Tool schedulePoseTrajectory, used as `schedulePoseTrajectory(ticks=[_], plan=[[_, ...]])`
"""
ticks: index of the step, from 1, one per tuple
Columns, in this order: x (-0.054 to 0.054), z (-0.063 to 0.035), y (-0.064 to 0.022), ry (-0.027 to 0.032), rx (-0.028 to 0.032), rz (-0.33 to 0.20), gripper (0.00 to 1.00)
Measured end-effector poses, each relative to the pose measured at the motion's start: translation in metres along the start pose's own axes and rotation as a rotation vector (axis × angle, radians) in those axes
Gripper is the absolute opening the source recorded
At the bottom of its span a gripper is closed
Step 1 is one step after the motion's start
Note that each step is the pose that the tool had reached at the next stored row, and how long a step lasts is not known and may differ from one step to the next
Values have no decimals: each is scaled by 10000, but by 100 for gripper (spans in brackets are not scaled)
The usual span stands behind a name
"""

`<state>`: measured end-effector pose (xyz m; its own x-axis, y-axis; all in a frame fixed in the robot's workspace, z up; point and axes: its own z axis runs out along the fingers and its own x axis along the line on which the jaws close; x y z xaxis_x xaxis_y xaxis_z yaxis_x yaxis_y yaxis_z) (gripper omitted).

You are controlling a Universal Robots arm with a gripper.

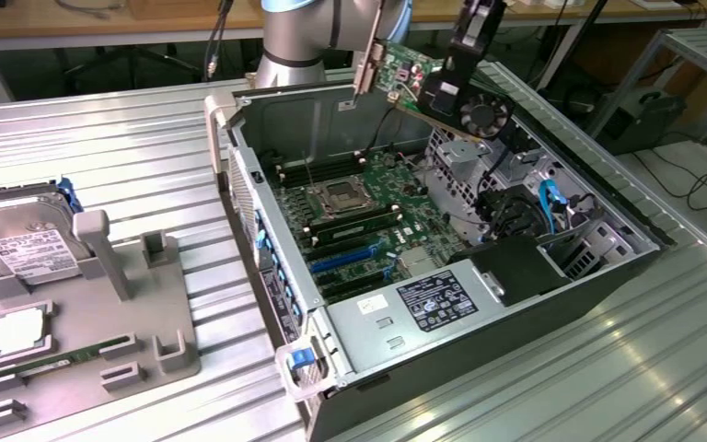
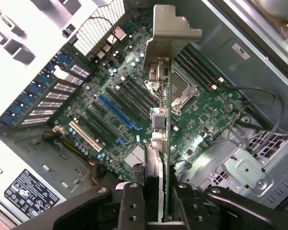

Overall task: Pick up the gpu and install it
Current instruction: 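Insert the gpu into the slot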

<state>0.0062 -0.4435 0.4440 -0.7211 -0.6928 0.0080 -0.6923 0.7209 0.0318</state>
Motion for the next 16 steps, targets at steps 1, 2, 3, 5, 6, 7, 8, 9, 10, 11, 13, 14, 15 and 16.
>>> schedulePoseTrajectory(ticks=[1, 2, 3, 5, 6, 7, 8, 9, 10, 11, 13, 14, 15, 16], plan=[[0, 0, 0, 3, 1, -90, 27], [0, 0, 0, 5, 1, -176, 27], [0, 0, 0, 7, 1, -260, 27], [1, 0, 0, 12, 2, -424, 27], [1, 0, 0, 14, 1, -497, 27], [3, 0, 2, 16, 2, -566, 27], [3, 0, 2, 17, 2, -626, 27], [3, 0, 2, 18, 2, -689, 27], [3, 0, 2, 20, 2, -747, 27], [4, 0, 2, 22, 2, -817, 27], [4, 1, 2, 25, 2, -945, 27], [4, 1, 2, 27, 3, -1022, 27], [4, 1, 2, 29, 4, -1087, 27], [4, 0, 2, 33, 5, -1148, 27]])
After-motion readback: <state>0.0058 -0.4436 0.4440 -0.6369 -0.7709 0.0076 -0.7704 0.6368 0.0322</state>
